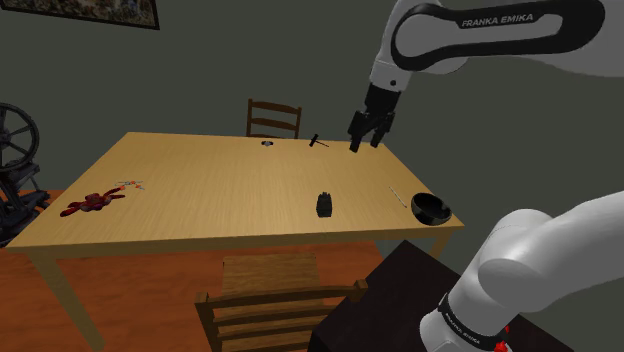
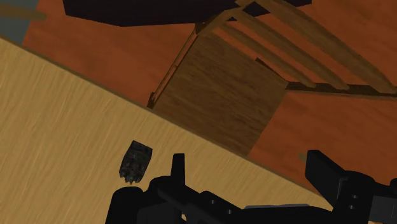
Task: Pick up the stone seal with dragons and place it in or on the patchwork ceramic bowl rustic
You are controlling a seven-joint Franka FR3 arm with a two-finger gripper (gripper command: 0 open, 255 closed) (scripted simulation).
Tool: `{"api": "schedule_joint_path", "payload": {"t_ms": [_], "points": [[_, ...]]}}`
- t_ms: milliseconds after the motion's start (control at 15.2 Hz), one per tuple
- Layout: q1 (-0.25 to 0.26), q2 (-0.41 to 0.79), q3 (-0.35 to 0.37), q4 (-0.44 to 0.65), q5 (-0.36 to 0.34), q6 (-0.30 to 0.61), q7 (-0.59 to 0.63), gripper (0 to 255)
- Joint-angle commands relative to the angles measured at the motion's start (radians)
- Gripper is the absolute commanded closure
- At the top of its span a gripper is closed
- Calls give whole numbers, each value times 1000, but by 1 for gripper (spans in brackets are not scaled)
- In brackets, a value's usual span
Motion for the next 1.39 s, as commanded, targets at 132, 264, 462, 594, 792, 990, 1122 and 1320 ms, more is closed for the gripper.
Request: {"api": "schedule_joint_path", "payload": {"t_ms": [132, 264, 462, 594, 792, 990, 1122, 1320], "points": [[-10, 116, -27, -8, -12, 112, -37, 0], [-15, 179, -39, -5, -15, 165, -55, 0], [-20, 279, -57, 10, -16, 242, -81, 0], [-24, 348, -68, 26, -14, 289, -99, 0], [-30, 457, -83, 60, -7, 354, -128, 0], [-37, 568, -95, 105, 6, 411, -158, 0], [-44, 644, -101, 141, 17, 444, -178, 0], [-56, 758, -107, 204, 36, 485, -207, 0]]}}
